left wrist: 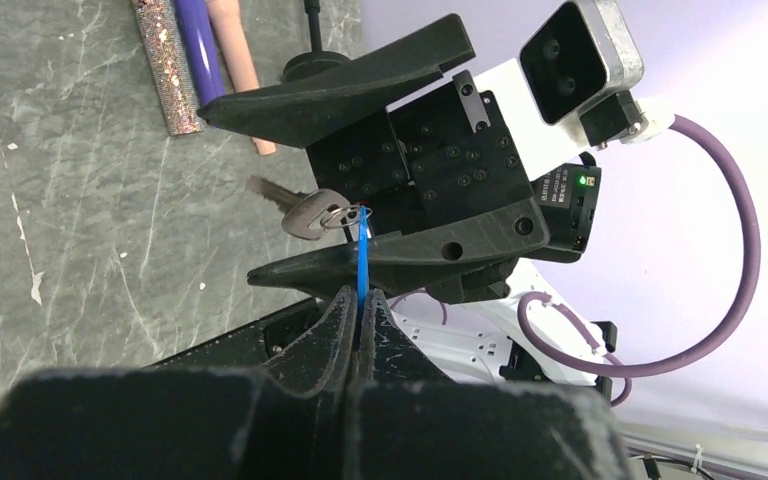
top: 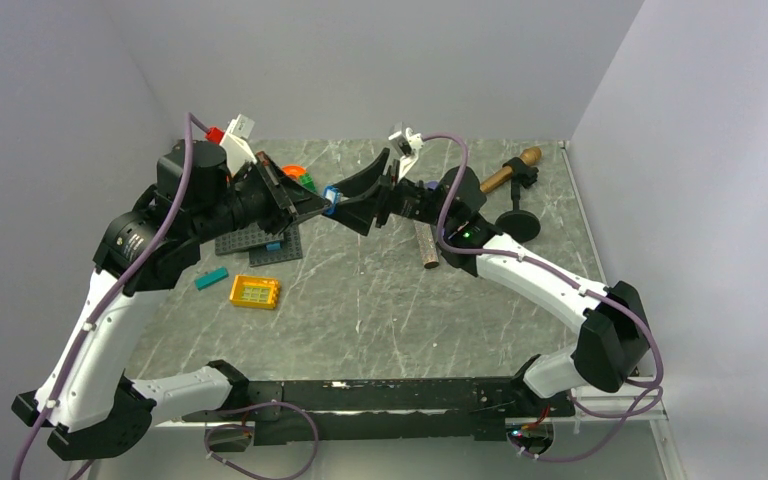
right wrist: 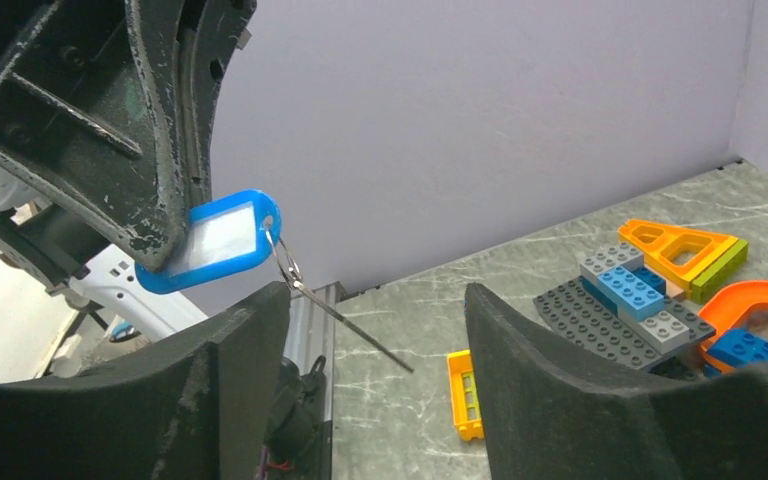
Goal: Remove the keys from the keyring
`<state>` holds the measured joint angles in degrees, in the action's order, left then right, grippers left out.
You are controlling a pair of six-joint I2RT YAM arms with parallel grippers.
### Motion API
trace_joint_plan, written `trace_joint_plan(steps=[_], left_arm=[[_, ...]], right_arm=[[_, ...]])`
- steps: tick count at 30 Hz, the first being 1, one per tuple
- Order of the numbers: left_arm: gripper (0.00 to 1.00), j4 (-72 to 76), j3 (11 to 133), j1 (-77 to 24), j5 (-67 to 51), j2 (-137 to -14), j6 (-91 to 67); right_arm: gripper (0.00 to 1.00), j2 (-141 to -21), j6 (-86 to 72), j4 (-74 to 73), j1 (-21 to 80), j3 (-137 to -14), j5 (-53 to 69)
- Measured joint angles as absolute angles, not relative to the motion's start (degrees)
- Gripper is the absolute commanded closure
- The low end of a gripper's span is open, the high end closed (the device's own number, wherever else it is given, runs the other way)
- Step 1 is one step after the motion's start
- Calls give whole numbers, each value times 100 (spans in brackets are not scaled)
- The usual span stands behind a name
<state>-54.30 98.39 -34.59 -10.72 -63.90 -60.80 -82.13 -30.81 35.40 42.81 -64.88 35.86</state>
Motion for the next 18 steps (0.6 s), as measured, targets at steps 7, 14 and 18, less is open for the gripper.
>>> trace_joint_plan(steps=[7,14,18], left_arm=[[100,-5426,9839,-3459,-1146,-6392,-6165],[100,-5389,9839,-3459,-1160,-6392,-6226],[100,-5387,9839,-3459,-1155,-6381,-6230]], right_arm=[[73,-8213,-3240,3754,4324,-6488,3667],[100,-8213,-3332,3892,4362,-6497,3817],[100,-8206,-3406,3916,4368,-6497,3905]])
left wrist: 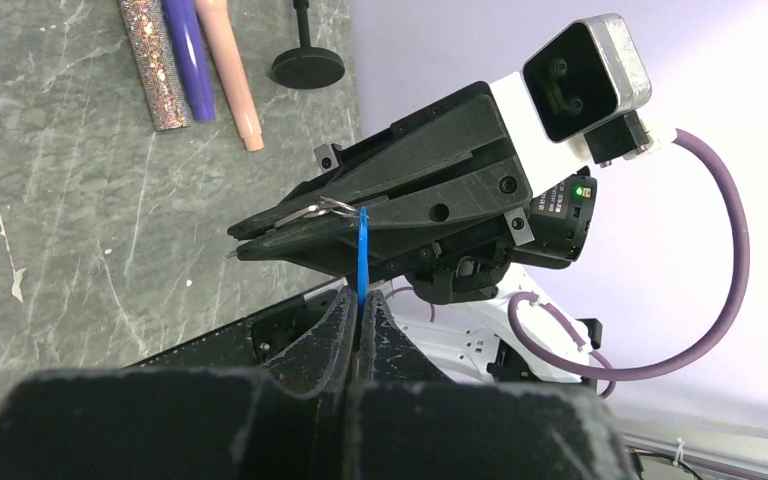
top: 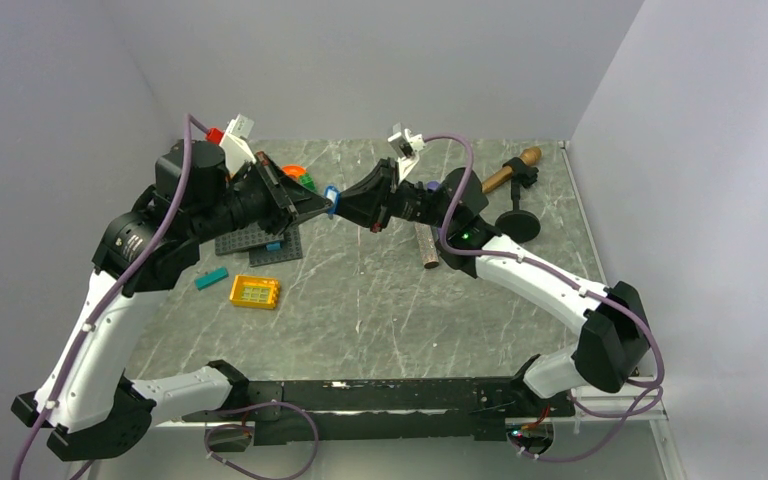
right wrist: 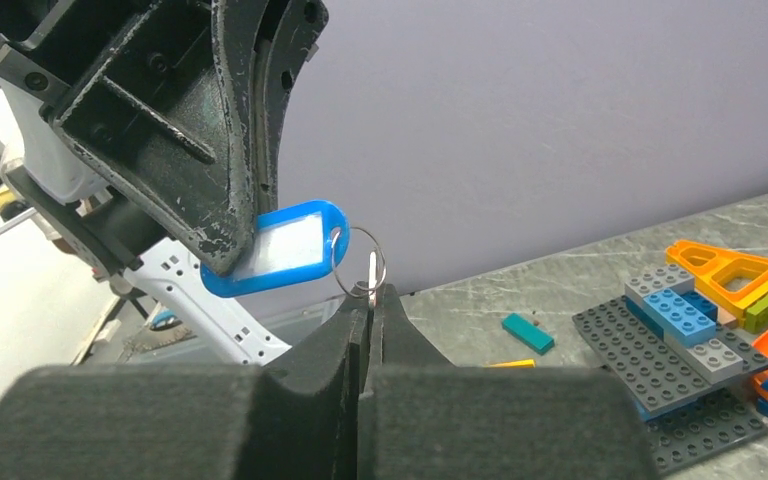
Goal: Remove the keys from the keyring
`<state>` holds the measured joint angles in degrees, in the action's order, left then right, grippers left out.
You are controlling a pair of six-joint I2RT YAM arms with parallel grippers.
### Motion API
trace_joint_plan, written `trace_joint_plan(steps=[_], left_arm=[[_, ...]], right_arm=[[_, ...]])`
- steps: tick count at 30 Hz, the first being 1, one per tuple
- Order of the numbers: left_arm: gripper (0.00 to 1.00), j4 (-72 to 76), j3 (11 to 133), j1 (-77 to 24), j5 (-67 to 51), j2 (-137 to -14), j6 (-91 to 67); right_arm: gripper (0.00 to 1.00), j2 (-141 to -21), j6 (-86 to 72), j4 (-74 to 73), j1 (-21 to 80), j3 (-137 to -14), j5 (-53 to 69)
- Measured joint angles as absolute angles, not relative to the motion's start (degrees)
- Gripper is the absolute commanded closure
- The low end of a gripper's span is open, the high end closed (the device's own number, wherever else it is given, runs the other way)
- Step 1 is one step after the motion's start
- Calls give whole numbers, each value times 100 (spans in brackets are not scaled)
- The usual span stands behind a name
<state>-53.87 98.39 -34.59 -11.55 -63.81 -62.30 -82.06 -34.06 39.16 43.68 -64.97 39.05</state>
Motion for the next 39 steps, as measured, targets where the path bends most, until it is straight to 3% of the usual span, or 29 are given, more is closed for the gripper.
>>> trace_joint_plan(steps=[7,13,16,23,29,39], left_arm=[[85,-5400,9839,-3459,-1044,-6300,-6204],[38,-5509,9837,-3439,-891,-6261,-5942],[27,-5575,9837,-3398,-867,-6259,-5688],[27,-5730,9852,-3249,-1046,-6248,-4466],[27,-5454,9596,-3232,-2322,-6084,-3177],[26,-4460,8755,-3232,-4174,-5666,-2720]], right_arm=[[100,-7981,-3527,3732,4368,-6497,4106],[100,-7745,-3791,2773,4368,-6541,4633],[100,-7684,-3817,2058,4368,-6573,4856],[100,-7428,-3594,174,4370,-6799,5146],[100,-7411,-3236,-1422,4370,-7494,5371],[100,-6943,-3356,-1865,4372,-7572,5544]])
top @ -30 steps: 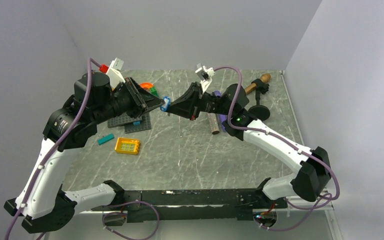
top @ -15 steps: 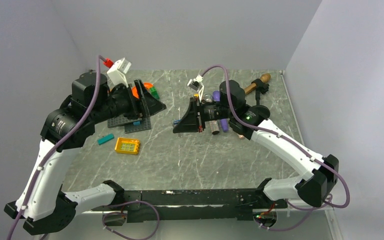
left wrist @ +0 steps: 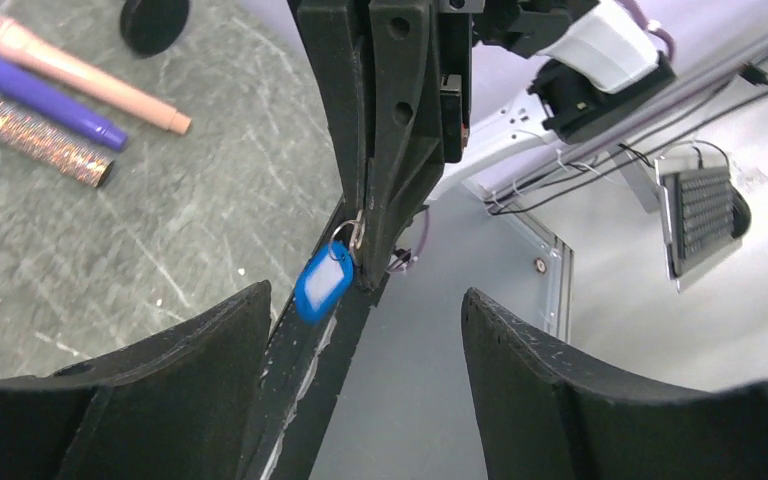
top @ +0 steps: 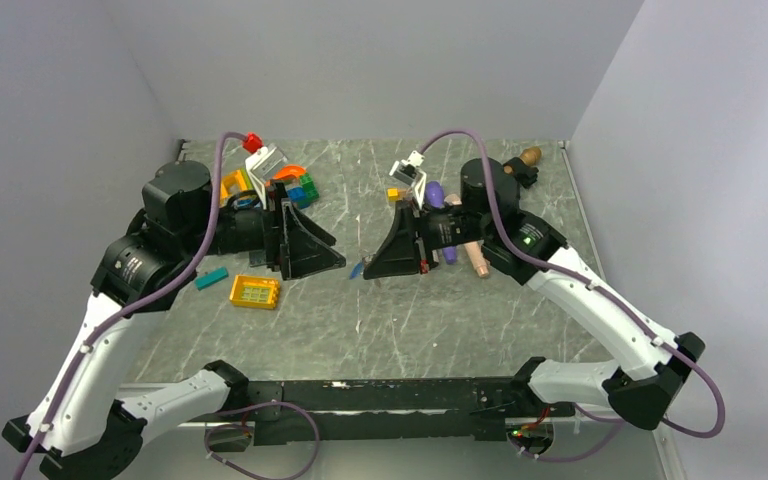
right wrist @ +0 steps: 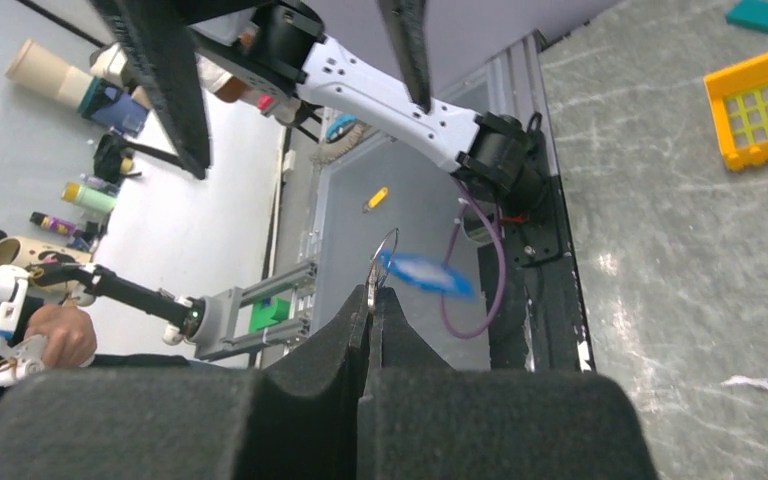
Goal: Remove the keys from the keyring
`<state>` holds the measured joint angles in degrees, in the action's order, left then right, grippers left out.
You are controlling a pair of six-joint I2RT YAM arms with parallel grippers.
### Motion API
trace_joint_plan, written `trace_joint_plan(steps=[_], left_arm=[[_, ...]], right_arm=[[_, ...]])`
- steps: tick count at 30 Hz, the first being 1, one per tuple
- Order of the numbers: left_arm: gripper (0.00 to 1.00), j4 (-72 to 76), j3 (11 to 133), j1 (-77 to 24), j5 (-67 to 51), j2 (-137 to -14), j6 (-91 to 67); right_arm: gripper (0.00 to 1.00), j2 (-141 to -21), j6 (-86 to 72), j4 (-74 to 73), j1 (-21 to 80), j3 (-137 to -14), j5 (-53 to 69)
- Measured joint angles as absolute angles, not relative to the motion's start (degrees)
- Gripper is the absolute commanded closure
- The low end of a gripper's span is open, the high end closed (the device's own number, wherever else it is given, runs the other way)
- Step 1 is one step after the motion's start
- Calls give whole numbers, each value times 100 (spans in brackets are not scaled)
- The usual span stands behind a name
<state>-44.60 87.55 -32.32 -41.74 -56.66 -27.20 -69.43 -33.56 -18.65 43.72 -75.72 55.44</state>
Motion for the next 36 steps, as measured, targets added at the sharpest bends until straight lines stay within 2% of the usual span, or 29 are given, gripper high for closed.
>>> trace_joint_plan(steps=[5,24,36], left_arm=[[27,-4178,8768,-3232,-4609,-5730,-2663],[50,-3817,8903,-3232,-5328,-6176,-2724],[56,-4246,9037,-3288,-5374,-6263,-2567]], right_arm=[[100,-6740,-3516,-1581,4506,-7572,5607],[100,-6716,-3430,-1669,4849,-7623,5328],[100,-6632,-3253,-1754,4849,-7627,5256]])
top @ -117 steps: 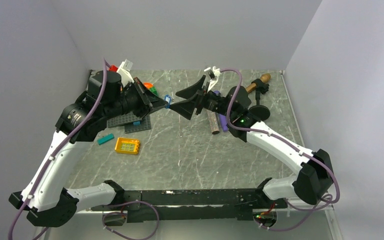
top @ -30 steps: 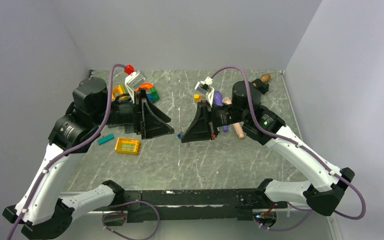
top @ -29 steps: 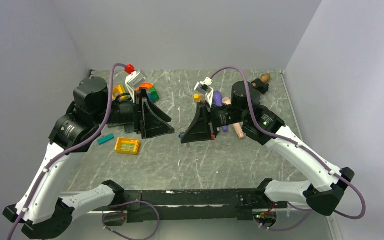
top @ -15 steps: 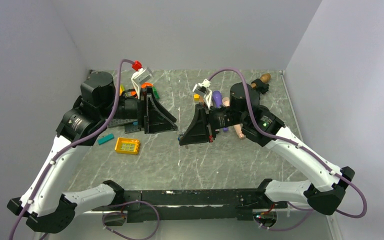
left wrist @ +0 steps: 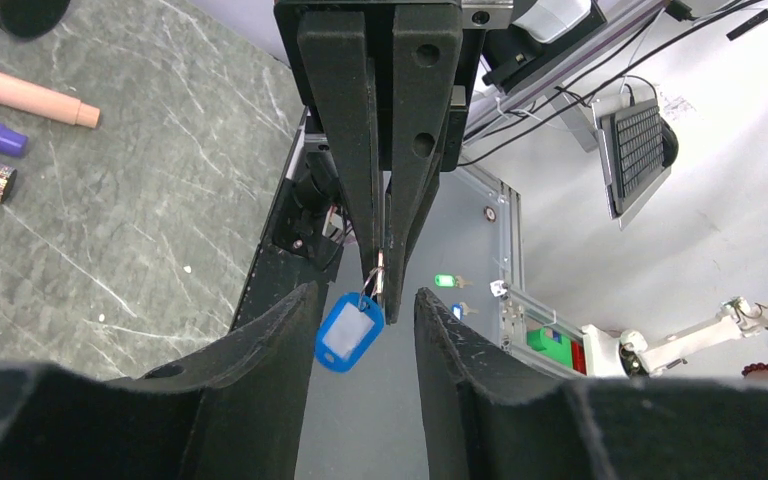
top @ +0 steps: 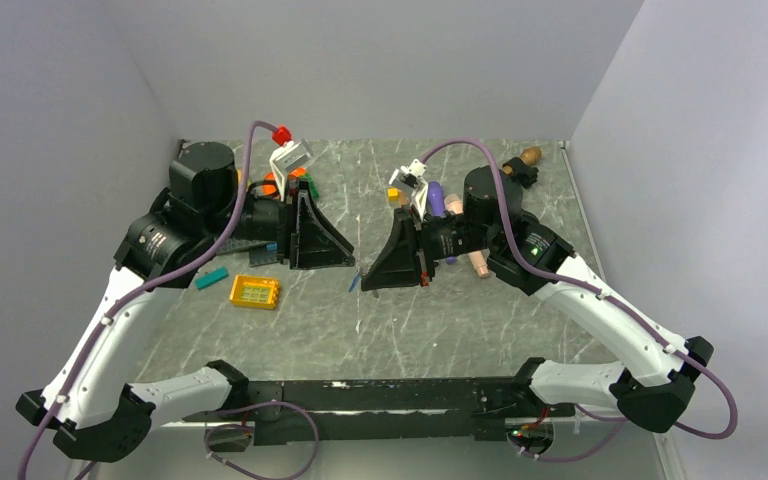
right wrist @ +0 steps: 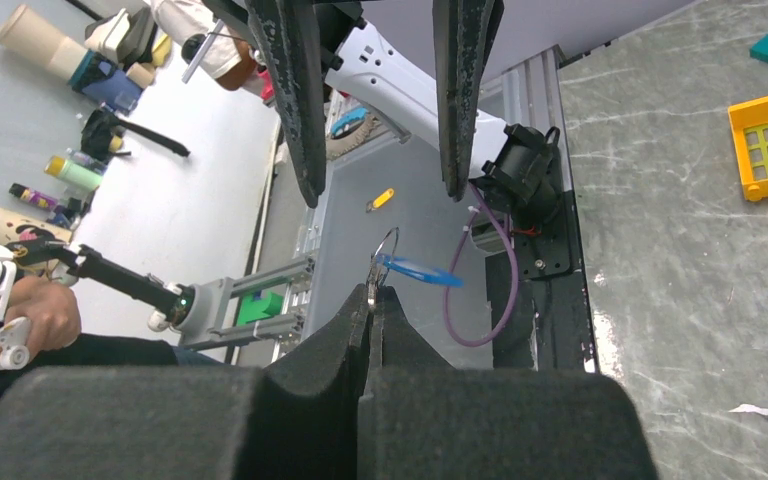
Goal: Remove the keys from the keyring
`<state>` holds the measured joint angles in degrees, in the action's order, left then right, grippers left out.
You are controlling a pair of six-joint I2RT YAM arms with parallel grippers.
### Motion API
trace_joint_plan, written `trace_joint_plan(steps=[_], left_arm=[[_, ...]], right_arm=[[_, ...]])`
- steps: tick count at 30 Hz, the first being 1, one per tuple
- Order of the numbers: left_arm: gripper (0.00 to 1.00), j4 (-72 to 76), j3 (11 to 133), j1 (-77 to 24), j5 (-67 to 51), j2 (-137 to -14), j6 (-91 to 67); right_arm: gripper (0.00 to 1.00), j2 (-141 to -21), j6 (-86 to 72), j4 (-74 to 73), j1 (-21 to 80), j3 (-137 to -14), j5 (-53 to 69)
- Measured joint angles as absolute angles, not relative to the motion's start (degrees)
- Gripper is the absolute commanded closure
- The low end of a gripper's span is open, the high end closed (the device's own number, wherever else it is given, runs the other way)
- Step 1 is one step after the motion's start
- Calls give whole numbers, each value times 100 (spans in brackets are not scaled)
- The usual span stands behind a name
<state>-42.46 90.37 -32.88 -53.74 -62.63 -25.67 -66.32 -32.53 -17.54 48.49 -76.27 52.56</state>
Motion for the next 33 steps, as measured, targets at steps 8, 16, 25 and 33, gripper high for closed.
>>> trace_joint_plan(steps=[8,16,25,33], left_arm=[[62,-4329,9037,-3393,-5371,-6377,-2532],[66,-4410,9037,-3465,-5369,-6469,-2497],[95,-4504,9133,-3494,-5367,-6488,-2467],[72,-4501,9174,-3503,-5367,-6525,-2469]], right_arm=[[100,-6630,-3245,-1754,4849,-7627,5253],[100,-6628,-3183,-1754,4849,-7627,5249],[100,-6547,-3142,-1754,4849,-7627,5164],[100,-6534,-3100,-1752,4849,-7627,5144]])
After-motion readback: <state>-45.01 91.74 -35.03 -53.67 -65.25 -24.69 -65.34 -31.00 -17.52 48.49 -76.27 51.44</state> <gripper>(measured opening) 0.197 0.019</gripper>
